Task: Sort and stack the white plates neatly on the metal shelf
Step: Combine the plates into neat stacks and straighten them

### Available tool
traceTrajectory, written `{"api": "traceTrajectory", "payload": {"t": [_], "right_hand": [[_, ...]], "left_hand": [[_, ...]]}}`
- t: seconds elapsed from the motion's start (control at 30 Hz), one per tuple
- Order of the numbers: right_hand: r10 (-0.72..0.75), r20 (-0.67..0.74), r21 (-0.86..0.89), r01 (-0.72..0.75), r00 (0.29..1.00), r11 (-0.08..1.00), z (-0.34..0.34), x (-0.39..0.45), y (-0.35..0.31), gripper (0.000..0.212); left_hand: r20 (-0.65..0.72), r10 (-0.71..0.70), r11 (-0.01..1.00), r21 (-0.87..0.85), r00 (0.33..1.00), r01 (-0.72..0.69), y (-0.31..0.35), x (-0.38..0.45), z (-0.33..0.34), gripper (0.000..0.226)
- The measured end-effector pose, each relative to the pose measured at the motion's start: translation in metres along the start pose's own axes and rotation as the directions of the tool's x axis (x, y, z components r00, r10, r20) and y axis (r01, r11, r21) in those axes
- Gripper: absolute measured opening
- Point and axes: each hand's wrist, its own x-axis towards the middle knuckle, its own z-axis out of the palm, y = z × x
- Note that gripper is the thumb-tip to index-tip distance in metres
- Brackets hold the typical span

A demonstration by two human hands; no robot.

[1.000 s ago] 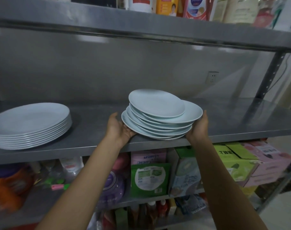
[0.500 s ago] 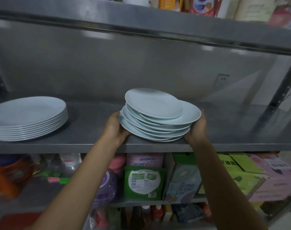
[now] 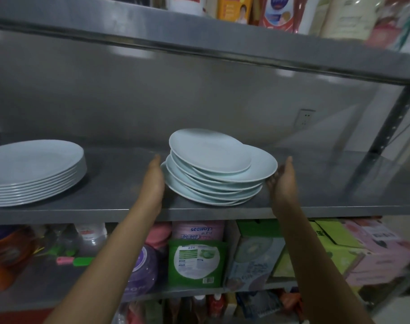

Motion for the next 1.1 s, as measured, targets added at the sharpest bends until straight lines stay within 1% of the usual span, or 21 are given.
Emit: {"api": "traceTrajectory", "payload": {"t": [0.03,0.07,0.1,0.13,0.17,0.23,0.33,0.4,0.47,0.53,0.57,0.63,0.67,0.77,0.83,0.87,0.93,1.07,1.1], "right_hand": [[-0.035,-0.044,-0.051,0.033,0.998,0.998,-0.002,0.001,-0.002,0.061],[-0.075,-0.072,-0.115,0.066,0.995,0.991,-0.004,0.003,-0.004,0.063],[-0.122,-0.089,-0.178,0.105,0.989,0.978,-0.006,0.005,-0.005,0.063],[-0.170,-0.094,-0.225,0.145,0.981,0.963,-0.007,0.007,-0.007,0.062],[-0.206,-0.085,-0.250,0.179,0.975,0.951,-0.009,0.009,-0.009,0.063],[-0.249,-0.048,-0.273,0.227,0.967,0.935,-0.008,0.008,-0.013,0.062],[-0.291,0.035,-0.328,0.286,0.956,0.900,-0.002,-0.003,-0.019,0.052],[-0.305,0.062,-0.294,0.309,0.950,0.904,0.001,-0.008,-0.020,0.049],[-0.302,0.052,-0.251,0.305,0.952,0.919,0.001,-0.008,-0.023,0.047],[-0.276,0.048,-0.238,0.279,0.960,0.930,0.002,-0.001,-0.024,0.046],[-0.248,0.053,-0.230,0.253,0.967,0.940,0.002,0.003,-0.024,0.049],[-0.147,0.084,-0.184,0.161,0.986,0.970,0.003,0.008,-0.027,0.066],[-0.094,0.101,-0.150,0.108,0.990,0.983,0.004,0.010,-0.029,0.071],[-0.013,0.124,-0.034,0.017,0.992,0.999,0.003,0.019,-0.035,0.062],[0.006,0.141,0.019,-0.009,0.990,1.000,0.003,0.026,-0.041,0.062],[0.021,0.158,0.038,-0.027,0.987,0.999,0.004,0.029,-0.043,0.063],[0.044,0.168,0.048,-0.052,0.985,0.997,0.004,0.032,-0.047,0.062],[0.074,0.181,0.016,-0.078,0.981,0.997,0.006,0.036,-0.048,0.058],[0.076,0.181,0.011,-0.080,0.981,0.997,0.007,0.038,-0.048,0.056]], "left_hand": [[-0.031,0.071,0.992,0.109,0.997,-0.067,0.001,0.000,-0.001,0.076],[-0.057,0.186,0.963,0.211,0.981,-0.170,0.003,-0.002,-0.001,0.070],[-0.061,0.305,0.914,0.300,0.950,-0.274,0.005,-0.005,-0.001,0.060],[-0.043,0.396,0.866,0.350,0.917,-0.357,0.007,-0.006,-0.001,0.053],[-0.016,0.460,0.830,0.362,0.888,-0.423,0.008,-0.006,-0.001,0.051],[0.017,0.506,0.800,0.365,0.862,-0.476,0.011,-0.003,-0.001,0.049],[0.020,0.452,0.836,0.338,0.892,-0.432,0.013,0.001,0.001,0.047],[0.024,0.425,0.867,0.277,0.905,-0.414,0.013,0.005,0.005,0.046],[0.017,0.407,0.884,0.246,0.913,-0.398,0.012,0.007,0.010,0.044],[0.024,0.404,0.883,0.249,0.914,-0.397,0.013,0.008,0.014,0.047],[0.023,0.409,0.878,0.262,0.912,-0.400,0.014,0.007,0.016,0.048],[0.006,0.411,0.875,0.279,0.912,-0.396,0.015,0.006,0.018,0.045],[-0.004,0.410,0.875,0.282,0.912,-0.392,0.016,0.006,0.018,0.044],[-0.026,0.401,0.886,0.264,0.915,-0.381,0.018,0.004,0.019,0.042],[-0.022,0.392,0.892,0.252,0.920,-0.374,0.018,0.001,0.021,0.040],[-0.020,0.385,0.895,0.250,0.923,-0.369,0.016,0.002,0.021,0.045],[-0.005,0.386,0.892,0.259,0.923,-0.371,0.009,0.009,0.018,0.056],[-0.020,0.398,0.888,0.259,0.917,-0.380,0.010,0.009,0.020,0.056],[-0.023,0.398,0.887,0.265,0.917,-0.378,0.011,0.008,0.021,0.059]]}}
